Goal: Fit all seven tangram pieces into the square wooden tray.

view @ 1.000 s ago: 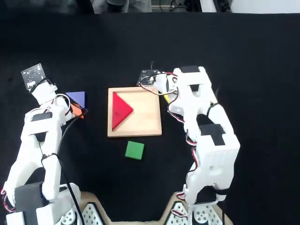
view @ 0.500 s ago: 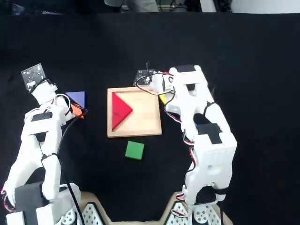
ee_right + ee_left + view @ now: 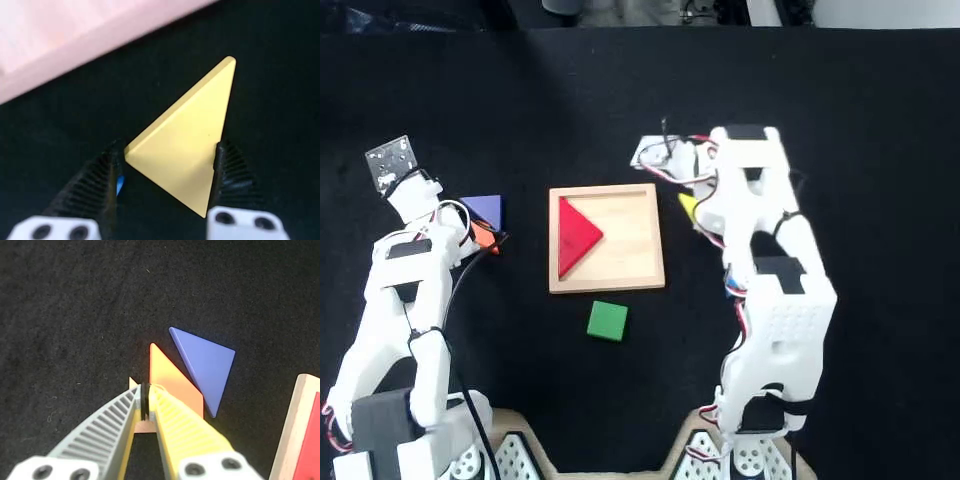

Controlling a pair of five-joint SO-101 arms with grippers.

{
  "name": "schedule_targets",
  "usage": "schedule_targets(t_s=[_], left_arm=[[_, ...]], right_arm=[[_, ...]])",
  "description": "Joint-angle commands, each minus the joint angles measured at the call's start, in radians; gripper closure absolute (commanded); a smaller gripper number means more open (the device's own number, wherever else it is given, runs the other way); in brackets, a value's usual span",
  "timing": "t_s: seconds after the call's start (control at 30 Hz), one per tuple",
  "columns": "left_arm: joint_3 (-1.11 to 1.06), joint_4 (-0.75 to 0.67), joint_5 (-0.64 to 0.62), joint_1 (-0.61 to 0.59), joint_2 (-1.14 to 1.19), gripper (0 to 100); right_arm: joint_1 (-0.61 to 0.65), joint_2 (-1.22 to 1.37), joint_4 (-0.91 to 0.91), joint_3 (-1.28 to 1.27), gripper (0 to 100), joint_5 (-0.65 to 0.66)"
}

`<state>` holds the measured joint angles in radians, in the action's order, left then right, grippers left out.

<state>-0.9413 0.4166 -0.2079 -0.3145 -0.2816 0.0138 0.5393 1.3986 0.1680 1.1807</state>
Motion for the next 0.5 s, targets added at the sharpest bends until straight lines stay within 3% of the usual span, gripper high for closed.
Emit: schedule_targets(t_s=[0.0, 0.2, 0.3, 0.47], left_arm=[[0.019, -0.017, 0.011, 0.010, -0.005, 95], [0.019, -0.017, 0.011, 0.010, -0.005, 95], [0.019, -0.017, 0.011, 0.010, -0.005, 95], [0.019, -0.017, 0.011, 0.010, -0.005, 95]], right_arm=[[-0.017, -0.015, 0.132, 0.131, 82.2, 0.012], [-0.002, -0.022, 0.368, 0.282, 82.2, -0.014], [0.006, -0.033, 0.364, 0.317, 82.2, -0.158], [0.034, -0.087, 0.364, 0.298, 82.2, -0.276]])
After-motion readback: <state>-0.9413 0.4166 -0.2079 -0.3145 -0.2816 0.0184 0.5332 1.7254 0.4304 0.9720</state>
